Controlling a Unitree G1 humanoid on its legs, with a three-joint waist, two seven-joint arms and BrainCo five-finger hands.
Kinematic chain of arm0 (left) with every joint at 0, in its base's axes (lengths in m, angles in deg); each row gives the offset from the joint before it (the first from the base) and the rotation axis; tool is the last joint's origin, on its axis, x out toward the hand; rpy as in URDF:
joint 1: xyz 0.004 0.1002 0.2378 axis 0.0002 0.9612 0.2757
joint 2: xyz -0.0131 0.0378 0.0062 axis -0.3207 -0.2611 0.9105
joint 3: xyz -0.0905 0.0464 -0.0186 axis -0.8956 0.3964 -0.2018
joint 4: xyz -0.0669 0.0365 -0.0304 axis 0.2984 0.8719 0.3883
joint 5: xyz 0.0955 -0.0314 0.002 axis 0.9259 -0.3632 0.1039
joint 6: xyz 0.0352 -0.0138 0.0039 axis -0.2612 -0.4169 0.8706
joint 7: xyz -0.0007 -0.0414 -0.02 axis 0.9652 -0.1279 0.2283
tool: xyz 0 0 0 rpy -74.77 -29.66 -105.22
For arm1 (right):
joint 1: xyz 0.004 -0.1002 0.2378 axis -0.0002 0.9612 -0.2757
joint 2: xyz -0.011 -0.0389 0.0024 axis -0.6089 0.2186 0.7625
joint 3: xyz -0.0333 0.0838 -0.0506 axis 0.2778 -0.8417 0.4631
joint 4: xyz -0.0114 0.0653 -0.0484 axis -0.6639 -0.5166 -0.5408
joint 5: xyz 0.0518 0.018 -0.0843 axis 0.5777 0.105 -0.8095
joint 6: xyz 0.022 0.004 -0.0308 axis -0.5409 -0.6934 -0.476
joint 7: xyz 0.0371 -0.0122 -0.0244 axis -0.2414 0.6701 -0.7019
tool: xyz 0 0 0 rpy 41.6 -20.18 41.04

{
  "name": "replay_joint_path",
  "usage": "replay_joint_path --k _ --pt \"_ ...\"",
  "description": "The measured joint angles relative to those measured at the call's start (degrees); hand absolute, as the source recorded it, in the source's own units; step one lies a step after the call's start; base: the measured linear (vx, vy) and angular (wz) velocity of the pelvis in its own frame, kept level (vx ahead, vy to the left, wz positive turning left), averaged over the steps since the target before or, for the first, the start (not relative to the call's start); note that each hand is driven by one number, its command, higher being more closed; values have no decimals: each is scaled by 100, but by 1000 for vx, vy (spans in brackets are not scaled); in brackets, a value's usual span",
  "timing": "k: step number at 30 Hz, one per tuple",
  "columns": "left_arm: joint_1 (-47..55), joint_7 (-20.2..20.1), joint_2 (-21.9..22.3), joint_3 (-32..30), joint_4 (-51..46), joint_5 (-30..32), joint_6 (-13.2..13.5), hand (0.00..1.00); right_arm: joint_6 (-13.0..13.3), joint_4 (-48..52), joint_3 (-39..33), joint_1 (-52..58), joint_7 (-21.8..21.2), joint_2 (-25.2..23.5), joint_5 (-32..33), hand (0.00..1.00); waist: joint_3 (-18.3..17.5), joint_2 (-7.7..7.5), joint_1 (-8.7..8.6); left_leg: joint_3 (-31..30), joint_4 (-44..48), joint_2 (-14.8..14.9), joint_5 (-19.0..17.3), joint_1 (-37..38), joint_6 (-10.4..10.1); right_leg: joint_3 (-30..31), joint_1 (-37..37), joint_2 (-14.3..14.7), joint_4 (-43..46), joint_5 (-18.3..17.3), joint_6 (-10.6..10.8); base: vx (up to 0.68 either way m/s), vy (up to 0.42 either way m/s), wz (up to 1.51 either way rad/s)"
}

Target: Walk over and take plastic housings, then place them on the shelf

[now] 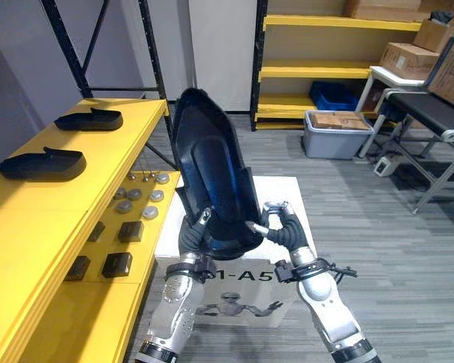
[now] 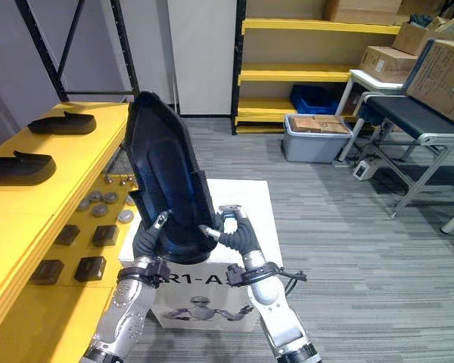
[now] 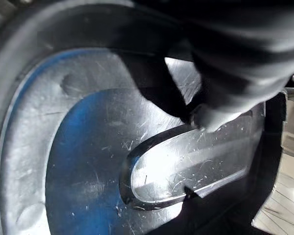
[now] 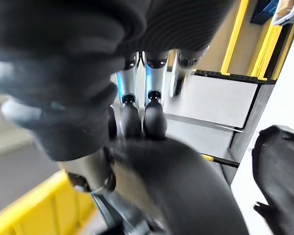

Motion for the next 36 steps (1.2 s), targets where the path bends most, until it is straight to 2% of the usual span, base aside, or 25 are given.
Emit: replay_joint_path --k 1,3,6,10,15,17,19,22,28,29,31,33,34,35,36 --pt "27 -15 78 -68 -71 88 -1 100 50 138 -229 0 -18 -49 142 0 0 0 -3 0 0 0 0 0 0 0 0 0 2 0 0 0 0 0" --pt "275 -94 159 -352 -352 239 8 100 176 385 -1334 0 77 -301 674 0 -1 0 -25 0 0 1 -1 0 0 0 -1 0 0 -1 1 0 0 0" --pt "532 -79 190 -840 -428 385 16 100 293 381 -2598 78 313 -354 1242 0 -1 0 -48 2 0 2 -1 -2 -1 0 0 2 -11 0 1 0 0 0" --pt "803 -50 202 -1223 -570 450 16 100 437 -73 -3316 450 450 -357 1712 0 0 -2 -116 7 0 3 -4 -7 -3 2 -4 2 -21 0 2 0 0 0" --pt "1030 -94 271 -1490 -905 577 52 100 277 -2132 -3859 1002 495 -354 1813 0 0 1 -121 5 -2 10 -21 -21 -23 5 -16 7 -27 -2 4 0 0 0" --pt "1112 -106 269 -1531 -932 630 77 100 188 -2781 -3886 1146 420 -339 1810 0 0 1 -142 4 -1 30 -36 -29 -41 8 -19 10 -29 -2 4 0 0 0" --pt "1265 -202 266 -1621 -933 676 96 100 -71 -3832 -3822 1360 190 -333 1743 0 3 -4 -153 -16 0 37 -55 -49 -66 2 -21 13 -33 -2 3 0 0 4" --pt "1484 -308 265 -1663 -933 687 100 100 -312 -4862 -3689 1528 -106 -362 1508 0 22 -2 -163 -95 0 31 -34 -81 -32 -113 -9 1 -36 -10 12 2 0 12" --pt "1962 -461 262 -1711 -932 795 104 100 -460 -5629 -3144 1573 -447 -383 991 0 112 -27 -107 -251 -1 -4 -18 -66 -13 -275 90 -12 -34 -35 24 1 1 15" --pt "2015 -481 275 -1711 -933 794 103 100 -472 -5802 -2985 1571 -488 -382 891 0 184 -88 -83 -383 -1 -26 -9 -73 -7 -403 184 -29 -23 -71 34 -13 -18 62" --pt "2032 -499 303 -1692 -941 792 103 100 -518 -6080 -2689 1554 -499 -380 756 0 215 -112 33 -674 5 -85 1 -220 -13 -679 177 -67 114 -203 55 -17 -33 91" --pt "2023 -536 378 -1658 -1120 792 101 100 -561 -6132 -2389 1509 -480 -415 631 0 424 -130 77 -1468 158 -274 160 -613 -15 -1507 174 -190 415 -390 80 -23 -36 175" --pt "2012 -532 415 -1631 -1169 793 100 100 -567 -6135 -2372 1486 -463 -398 629 0 448 -124 109 -1681 195 -335 183 -747 5 -1764 161 -228 477 -429 98 -14 -21 212" --pt "1990 -450 469 -1594 -1297 791 100 100 -571 -6138 -2378 1382 -390 -399 629 0 512 -95 188 -1679 226 -350 142 -986 94 -2315 166 -306 551 -438 104 -3 -21 229" --pt "1913 -388 521 -1586 -1342 790 105 100 -568 -6132 -2384 1251 -310 -376 626 0 577 -145 192 -1199 285 -310 -2 -1207 317 -2863 218 -422 556 -422 119 42 -10 231"
